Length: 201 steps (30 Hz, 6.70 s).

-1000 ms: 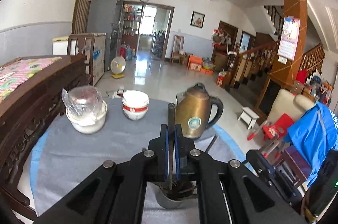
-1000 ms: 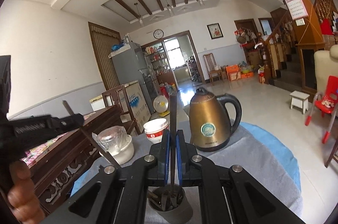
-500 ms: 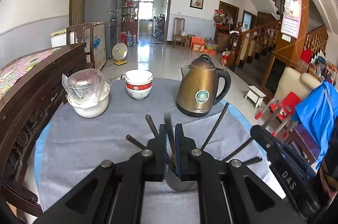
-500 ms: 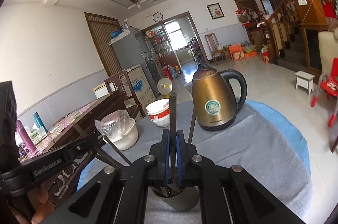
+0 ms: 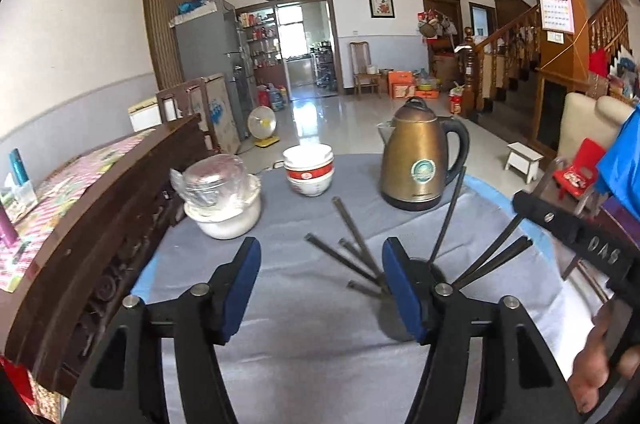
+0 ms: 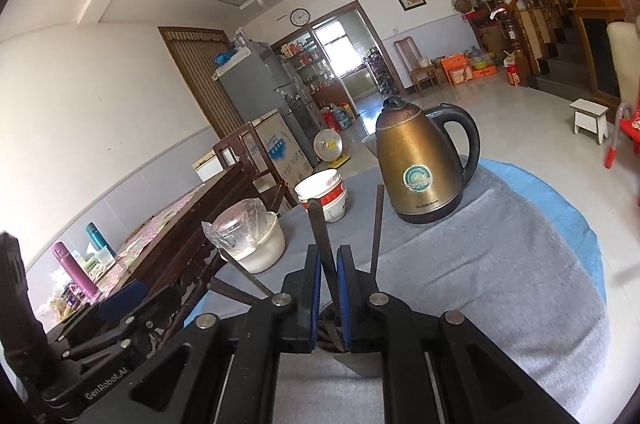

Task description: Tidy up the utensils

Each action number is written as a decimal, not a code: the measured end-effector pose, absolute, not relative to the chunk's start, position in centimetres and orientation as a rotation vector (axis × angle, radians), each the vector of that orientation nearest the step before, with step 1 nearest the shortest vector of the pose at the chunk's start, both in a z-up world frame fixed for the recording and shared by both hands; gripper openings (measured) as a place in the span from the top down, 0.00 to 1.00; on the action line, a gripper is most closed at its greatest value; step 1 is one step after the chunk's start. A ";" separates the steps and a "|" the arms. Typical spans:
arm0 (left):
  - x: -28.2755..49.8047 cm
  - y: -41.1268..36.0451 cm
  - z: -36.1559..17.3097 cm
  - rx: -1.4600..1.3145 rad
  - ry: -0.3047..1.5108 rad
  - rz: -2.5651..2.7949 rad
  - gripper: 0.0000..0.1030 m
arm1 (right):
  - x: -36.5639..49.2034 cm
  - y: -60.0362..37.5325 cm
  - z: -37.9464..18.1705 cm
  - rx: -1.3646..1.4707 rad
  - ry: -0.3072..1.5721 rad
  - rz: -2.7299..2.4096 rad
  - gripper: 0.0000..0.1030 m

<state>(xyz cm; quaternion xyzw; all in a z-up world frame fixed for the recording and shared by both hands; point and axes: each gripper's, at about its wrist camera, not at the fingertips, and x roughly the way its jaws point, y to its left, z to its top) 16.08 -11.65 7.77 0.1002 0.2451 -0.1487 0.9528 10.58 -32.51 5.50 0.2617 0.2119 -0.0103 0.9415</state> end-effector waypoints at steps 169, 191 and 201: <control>0.2 -0.9 8.3 0.240 0.436 -0.104 0.08 | -9.3 -21.7 7.4 0.319 0.355 -0.149 0.32; 0.2 -0.9 8.3 0.239 0.438 -0.105 0.08 | -9.0 -21.5 7.2 0.319 0.361 -0.151 0.32; 0.2 -0.9 8.3 0.240 0.437 -0.103 0.08 | -9.0 -21.4 7.2 0.320 0.360 -0.151 0.32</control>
